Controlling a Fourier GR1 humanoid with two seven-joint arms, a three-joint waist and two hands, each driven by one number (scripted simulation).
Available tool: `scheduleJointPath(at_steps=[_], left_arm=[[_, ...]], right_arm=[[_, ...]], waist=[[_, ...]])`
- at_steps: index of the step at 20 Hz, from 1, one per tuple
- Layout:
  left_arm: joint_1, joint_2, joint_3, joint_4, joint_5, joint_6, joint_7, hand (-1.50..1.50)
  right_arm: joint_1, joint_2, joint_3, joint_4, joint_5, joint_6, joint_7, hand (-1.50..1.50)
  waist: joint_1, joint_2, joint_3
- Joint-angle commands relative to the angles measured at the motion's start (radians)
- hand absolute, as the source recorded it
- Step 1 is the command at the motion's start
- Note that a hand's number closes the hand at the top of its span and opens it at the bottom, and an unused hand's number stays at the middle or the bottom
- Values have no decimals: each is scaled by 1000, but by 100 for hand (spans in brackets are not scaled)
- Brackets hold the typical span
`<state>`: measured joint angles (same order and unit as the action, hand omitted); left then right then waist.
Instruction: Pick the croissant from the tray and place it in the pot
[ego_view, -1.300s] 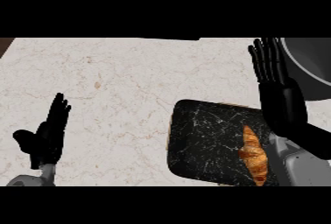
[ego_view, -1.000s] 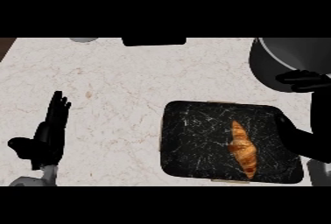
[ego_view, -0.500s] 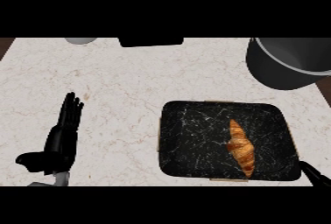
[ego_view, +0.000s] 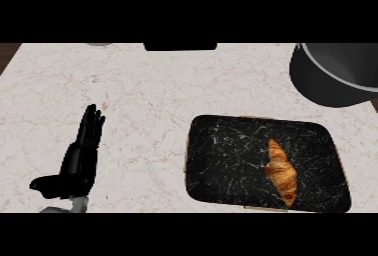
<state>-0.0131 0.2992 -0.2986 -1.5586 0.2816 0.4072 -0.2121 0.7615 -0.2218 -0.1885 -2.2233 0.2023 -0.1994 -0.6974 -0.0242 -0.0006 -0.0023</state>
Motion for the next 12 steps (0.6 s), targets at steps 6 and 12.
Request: scheduleJointPath(at_steps=[6, 12], left_arm=[[-43, -3, 17, 31, 8, -40, 1, 0], [-37, -24, 3, 13, -18, -33, 30, 0]], right_arm=[[133, -29, 145, -133, 459, 52, 408, -150], [-38, 17, 345, -64, 670, 108, 626, -150]], waist=[[33, 11, -1], [34, 4, 1]])
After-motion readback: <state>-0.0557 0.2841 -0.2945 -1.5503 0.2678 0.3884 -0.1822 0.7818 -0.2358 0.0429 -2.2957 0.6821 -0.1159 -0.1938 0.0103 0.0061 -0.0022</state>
